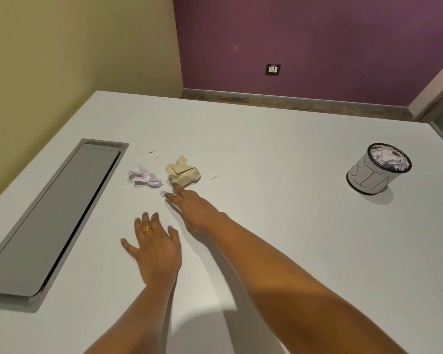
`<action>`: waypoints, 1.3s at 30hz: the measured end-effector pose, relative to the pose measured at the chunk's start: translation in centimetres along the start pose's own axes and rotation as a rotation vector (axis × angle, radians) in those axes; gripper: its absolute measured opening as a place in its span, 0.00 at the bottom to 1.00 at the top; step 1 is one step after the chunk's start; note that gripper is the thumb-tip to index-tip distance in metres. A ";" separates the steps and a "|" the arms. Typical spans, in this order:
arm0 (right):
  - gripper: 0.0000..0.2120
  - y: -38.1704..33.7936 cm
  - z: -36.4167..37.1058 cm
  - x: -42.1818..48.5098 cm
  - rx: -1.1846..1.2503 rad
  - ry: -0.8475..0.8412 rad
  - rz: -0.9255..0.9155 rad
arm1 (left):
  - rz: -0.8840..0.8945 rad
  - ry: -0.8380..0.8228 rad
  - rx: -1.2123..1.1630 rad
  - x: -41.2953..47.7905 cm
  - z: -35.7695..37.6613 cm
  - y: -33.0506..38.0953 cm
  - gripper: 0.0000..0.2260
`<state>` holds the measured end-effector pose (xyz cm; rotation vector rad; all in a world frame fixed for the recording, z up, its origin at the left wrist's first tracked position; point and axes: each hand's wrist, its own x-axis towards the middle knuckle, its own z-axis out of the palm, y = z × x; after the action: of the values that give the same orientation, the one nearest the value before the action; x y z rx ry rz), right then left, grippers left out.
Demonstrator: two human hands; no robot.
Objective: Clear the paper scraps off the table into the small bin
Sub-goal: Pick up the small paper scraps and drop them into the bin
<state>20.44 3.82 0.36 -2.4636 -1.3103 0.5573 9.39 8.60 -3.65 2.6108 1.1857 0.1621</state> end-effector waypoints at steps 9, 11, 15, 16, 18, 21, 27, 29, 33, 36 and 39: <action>0.24 -0.5 0.8 0.7 -0.265 0.065 -0.013 | -0.004 -0.016 0.036 0.1 0.0 0.0 0.21; 0.18 -0.3 1.1 0.2 -0.244 0.136 -0.005 | 0.000 -0.016 0.028 0.0 -0.1 0.1 0.21; 0.13 0.4 1.4 -1.0 -0.186 0.184 -0.001 | -0.001 -0.024 0.015 -0.1 -0.3 0.2 0.21; 0.13 0.5 1.3 -1.4 -0.151 0.195 -0.004 | -0.001 -0.026 0.016 -0.1 -0.3 0.1 0.21; 0.13 1.0 1.2 -2.2 -0.095 0.213 -0.002 | 0.001 -0.023 0.010 -0.1 -0.4 0.2 0.20; 0.14 1.8 1.1 -3.2 -0.044 0.233 0.030 | 0.010 -0.013 0.003 -0.2 -0.4 0.2 0.20; 0.10 2.2 0.5 -4.5 0.305 0.324 0.225 | 0.016 -0.022 0.008 -0.3 -0.6 0.2 0.20; 0.12 2.3 0.2 -4.4 0.366 0.328 0.290 | 0.020 -0.020 0.001 -0.3 -0.6 0.3 0.20; 0.09 2.6 -0.5 -3.8 0.348 0.195 0.366 | 0.024 -0.019 -0.004 -0.4 -0.7 0.2 0.20; 0.12 2.7 -0.6 -3.9 0.381 0.156 0.402 | 0.037 -0.020 0.010 -0.4 -0.7 0.2 0.19; 0.12 3.0 -0.8 -4.4 0.445 0.156 0.451 | 0.097 -0.013 0.031 -0.5 -0.6 0.3 0.18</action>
<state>20.70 -1.56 0.70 -2.3522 -0.4951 0.6583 9.16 8.15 -3.00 2.6930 1.0661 0.1465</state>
